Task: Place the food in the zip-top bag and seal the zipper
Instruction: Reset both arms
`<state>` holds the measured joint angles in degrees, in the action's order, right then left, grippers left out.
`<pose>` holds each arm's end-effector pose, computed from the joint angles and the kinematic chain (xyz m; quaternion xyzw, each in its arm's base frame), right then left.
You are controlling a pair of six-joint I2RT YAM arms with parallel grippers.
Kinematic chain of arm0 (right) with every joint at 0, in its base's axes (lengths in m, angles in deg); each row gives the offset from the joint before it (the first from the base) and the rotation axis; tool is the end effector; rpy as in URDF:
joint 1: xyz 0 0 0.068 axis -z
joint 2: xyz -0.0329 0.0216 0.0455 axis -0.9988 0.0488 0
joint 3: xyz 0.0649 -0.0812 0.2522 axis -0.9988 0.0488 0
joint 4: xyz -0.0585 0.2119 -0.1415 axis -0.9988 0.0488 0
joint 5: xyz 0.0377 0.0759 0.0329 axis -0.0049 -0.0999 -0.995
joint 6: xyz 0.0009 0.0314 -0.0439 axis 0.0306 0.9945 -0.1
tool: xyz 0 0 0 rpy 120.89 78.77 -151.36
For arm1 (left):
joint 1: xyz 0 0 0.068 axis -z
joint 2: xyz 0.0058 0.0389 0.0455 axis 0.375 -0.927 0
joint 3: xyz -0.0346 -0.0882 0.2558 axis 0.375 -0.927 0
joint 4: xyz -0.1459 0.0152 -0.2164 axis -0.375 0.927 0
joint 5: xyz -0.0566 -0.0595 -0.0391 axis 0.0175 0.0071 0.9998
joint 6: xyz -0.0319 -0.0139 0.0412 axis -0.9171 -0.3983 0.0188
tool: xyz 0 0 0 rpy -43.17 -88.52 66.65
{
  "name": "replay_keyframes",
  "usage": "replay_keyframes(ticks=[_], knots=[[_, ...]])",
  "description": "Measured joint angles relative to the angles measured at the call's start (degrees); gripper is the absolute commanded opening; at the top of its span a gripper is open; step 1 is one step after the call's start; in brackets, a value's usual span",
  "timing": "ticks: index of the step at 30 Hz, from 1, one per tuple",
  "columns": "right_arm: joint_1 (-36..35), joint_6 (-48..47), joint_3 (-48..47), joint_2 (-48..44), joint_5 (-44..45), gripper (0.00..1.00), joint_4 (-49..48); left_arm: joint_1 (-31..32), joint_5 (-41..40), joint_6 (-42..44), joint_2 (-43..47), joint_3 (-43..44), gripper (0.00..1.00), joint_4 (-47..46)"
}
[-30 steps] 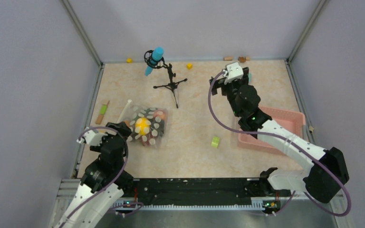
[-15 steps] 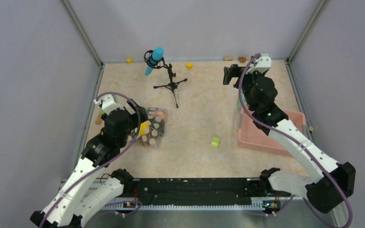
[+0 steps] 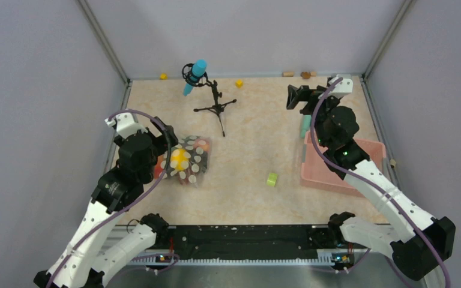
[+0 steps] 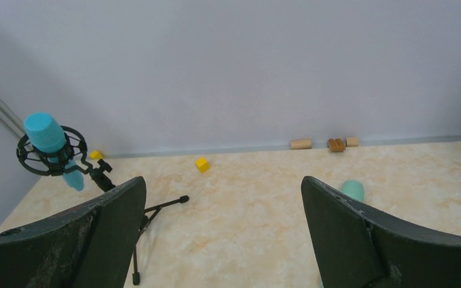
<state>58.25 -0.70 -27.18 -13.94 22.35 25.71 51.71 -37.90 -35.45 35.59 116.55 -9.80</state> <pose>0.2159 0.1046 0.3882 0.0287 0.6488 0.1305 0.7491 0.1240 -0.0464 0.3807 -0.2131 0.7658 -0.0762 0.6019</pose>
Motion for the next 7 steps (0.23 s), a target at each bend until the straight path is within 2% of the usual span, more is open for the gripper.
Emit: replay_keyframes(ticks=[7], knots=[[0.0,0.5,0.0,-0.3,0.0,0.99,0.4,0.0,0.1,1.7,2.2,-0.4,0.97,-0.8]])
